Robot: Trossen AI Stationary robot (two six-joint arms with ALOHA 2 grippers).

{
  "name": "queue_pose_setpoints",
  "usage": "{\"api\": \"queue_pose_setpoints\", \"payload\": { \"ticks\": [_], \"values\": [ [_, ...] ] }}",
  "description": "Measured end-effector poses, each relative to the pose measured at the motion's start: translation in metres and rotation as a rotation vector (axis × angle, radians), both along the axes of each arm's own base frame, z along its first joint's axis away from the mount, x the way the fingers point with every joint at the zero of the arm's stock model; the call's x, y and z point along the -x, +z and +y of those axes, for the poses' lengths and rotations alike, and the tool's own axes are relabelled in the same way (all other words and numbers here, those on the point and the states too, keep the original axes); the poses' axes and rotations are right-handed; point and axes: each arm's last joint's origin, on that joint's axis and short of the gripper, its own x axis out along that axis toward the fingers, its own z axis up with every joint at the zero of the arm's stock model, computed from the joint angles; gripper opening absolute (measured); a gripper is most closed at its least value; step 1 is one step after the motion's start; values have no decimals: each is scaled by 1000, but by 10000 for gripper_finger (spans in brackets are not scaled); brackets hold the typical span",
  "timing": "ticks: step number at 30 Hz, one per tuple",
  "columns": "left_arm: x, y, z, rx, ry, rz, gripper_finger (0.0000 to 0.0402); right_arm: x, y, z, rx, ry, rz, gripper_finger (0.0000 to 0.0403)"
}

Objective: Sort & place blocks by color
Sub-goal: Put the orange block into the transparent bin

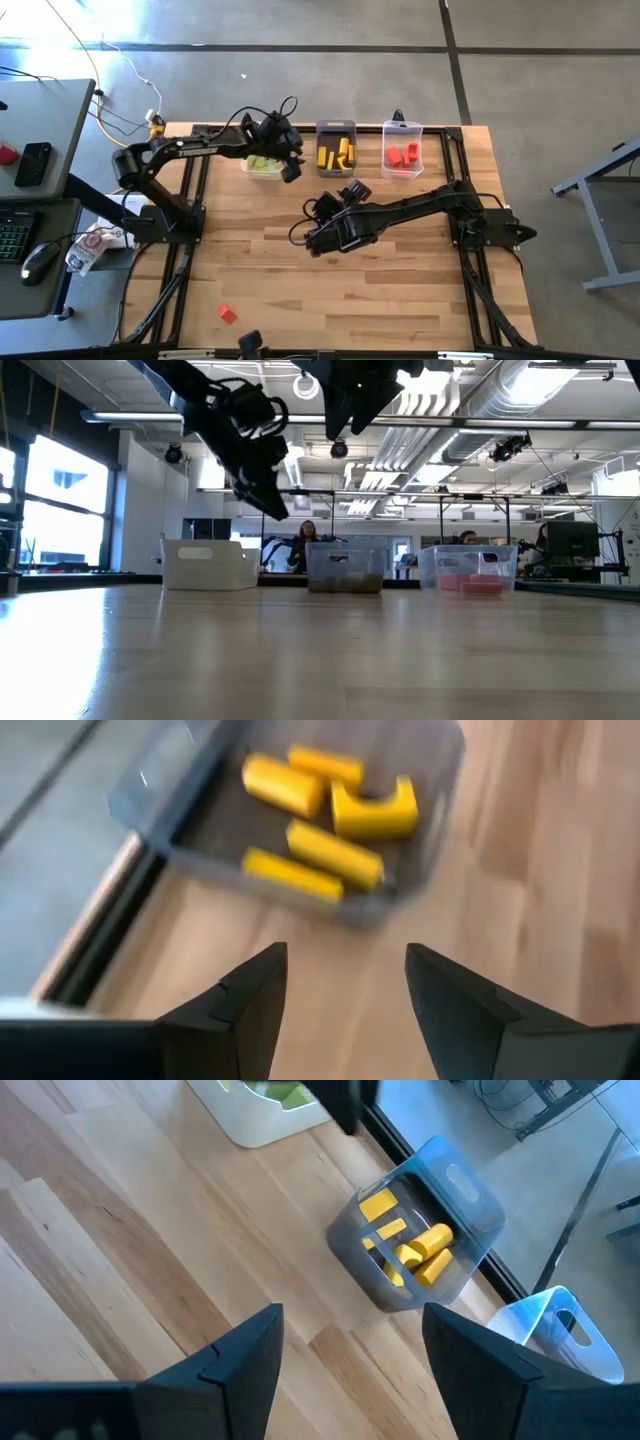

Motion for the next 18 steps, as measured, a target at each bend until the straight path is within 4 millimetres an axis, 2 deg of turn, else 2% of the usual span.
{"api": "queue_pose_setpoints", "payload": {
  "ticks": [7,18],
  "values": [
    [16,11,-33,128,-28,129,189,0,0,0,0,0,-1,226],
    [32,20,-108,248,-127,234,189,0,0,1,-23,3,2,226]
  ]
}}
